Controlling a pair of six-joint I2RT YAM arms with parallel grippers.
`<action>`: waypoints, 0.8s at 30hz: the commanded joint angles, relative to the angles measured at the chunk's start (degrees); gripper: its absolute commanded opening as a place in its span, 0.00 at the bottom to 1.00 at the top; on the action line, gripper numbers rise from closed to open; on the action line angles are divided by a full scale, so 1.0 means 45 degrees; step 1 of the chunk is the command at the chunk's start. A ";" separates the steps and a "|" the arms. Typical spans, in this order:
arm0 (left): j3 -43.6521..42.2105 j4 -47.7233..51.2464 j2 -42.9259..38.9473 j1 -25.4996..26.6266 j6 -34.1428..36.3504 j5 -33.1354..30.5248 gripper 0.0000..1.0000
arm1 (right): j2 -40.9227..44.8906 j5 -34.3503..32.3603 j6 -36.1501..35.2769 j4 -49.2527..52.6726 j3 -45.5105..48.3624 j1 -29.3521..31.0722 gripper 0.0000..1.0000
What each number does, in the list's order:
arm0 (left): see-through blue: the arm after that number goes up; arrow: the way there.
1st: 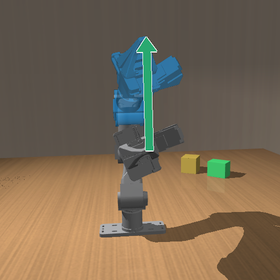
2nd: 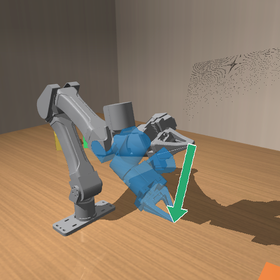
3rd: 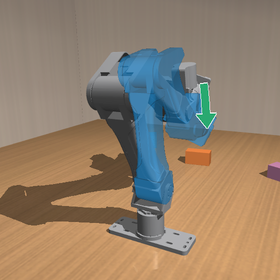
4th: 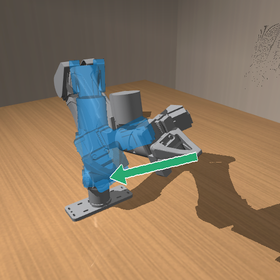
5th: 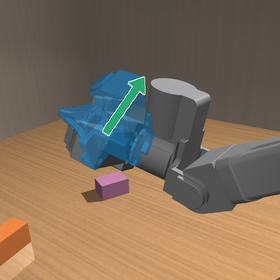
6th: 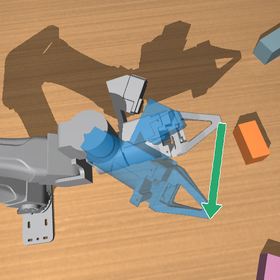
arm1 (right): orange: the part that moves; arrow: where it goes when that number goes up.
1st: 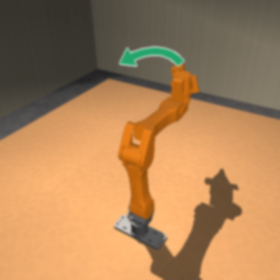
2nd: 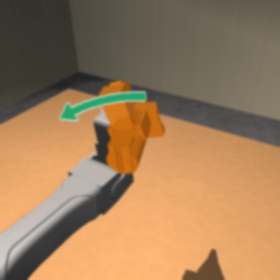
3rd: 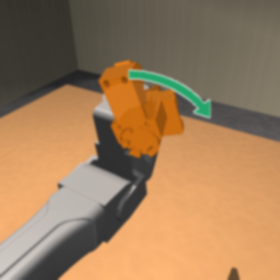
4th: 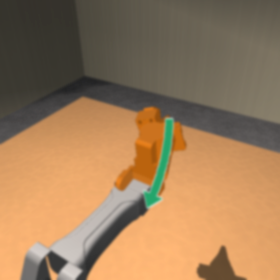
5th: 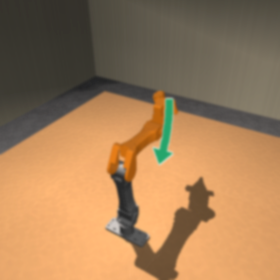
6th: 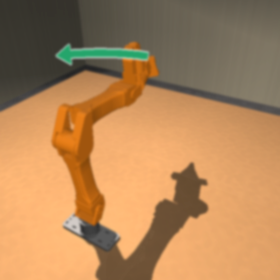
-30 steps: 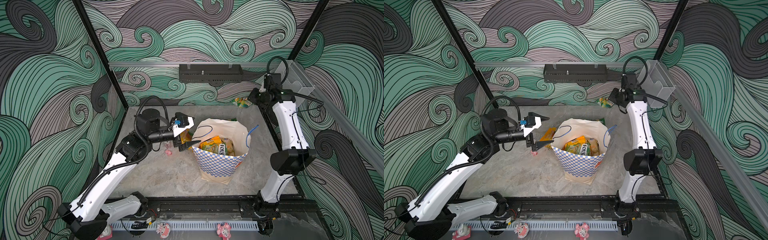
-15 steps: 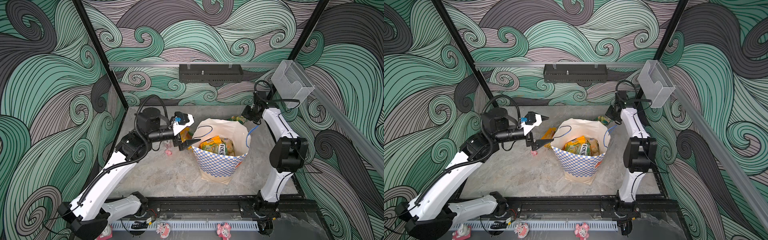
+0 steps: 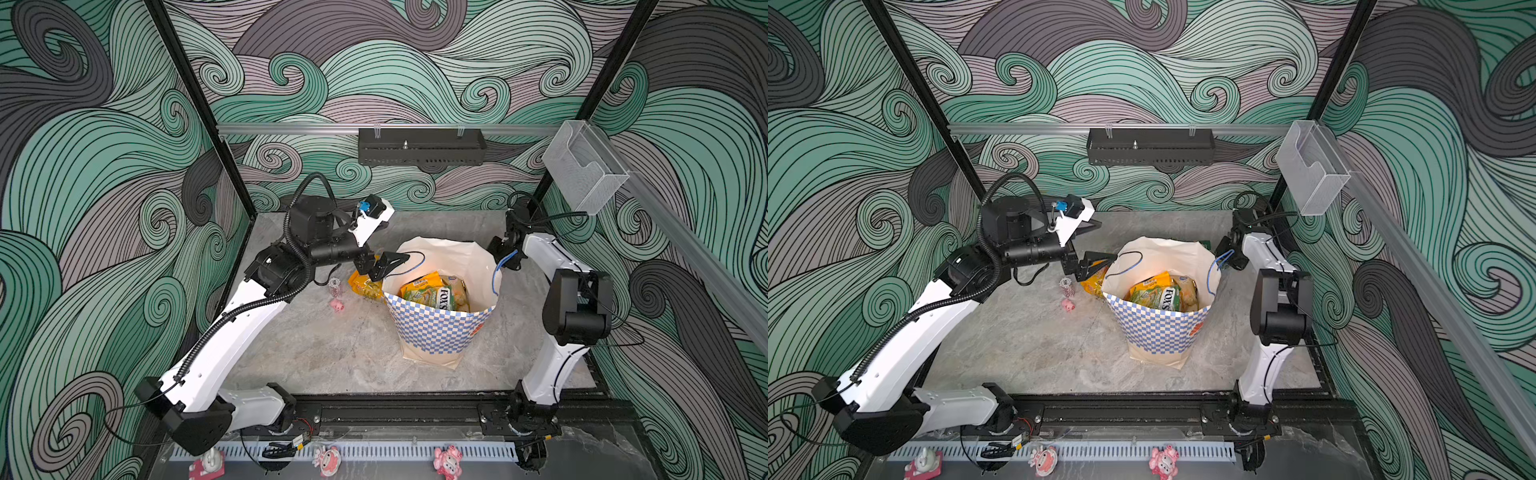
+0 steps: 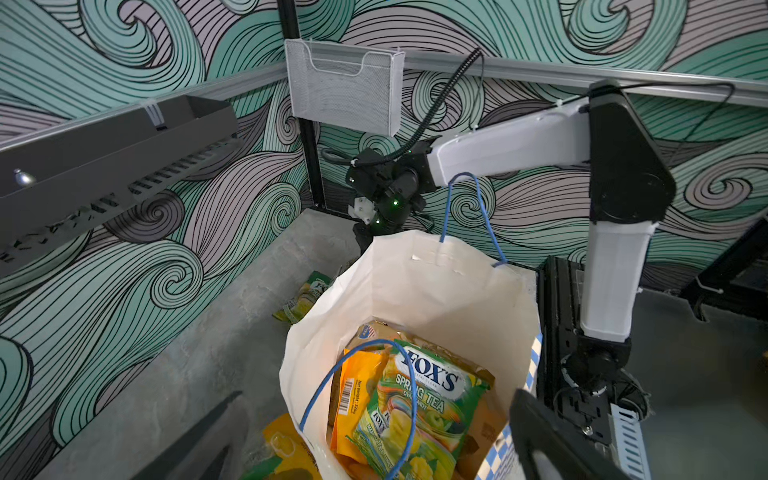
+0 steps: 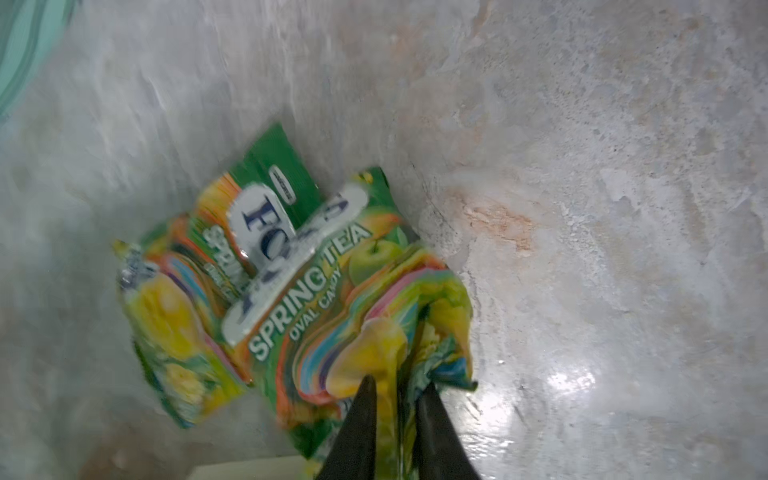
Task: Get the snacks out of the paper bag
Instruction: 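Lower the second Fox's packet beside the first one and release, then move the right arm aside while the left gripper reaches into the bag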
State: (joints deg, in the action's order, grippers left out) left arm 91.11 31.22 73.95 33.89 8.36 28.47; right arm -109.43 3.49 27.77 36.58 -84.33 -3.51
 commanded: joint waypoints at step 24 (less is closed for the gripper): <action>1.3524 0.9025 0.8120 0.2448 -0.4814 -0.3279 0.61 | 0.8967 0.2627 0.0647 0.2430 -0.2254 -0.0525 0.89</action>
State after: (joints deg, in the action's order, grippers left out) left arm 146.96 63.66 106.87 42.37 -11.25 16.64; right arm -75.35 11.07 31.40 46.11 -95.50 -6.07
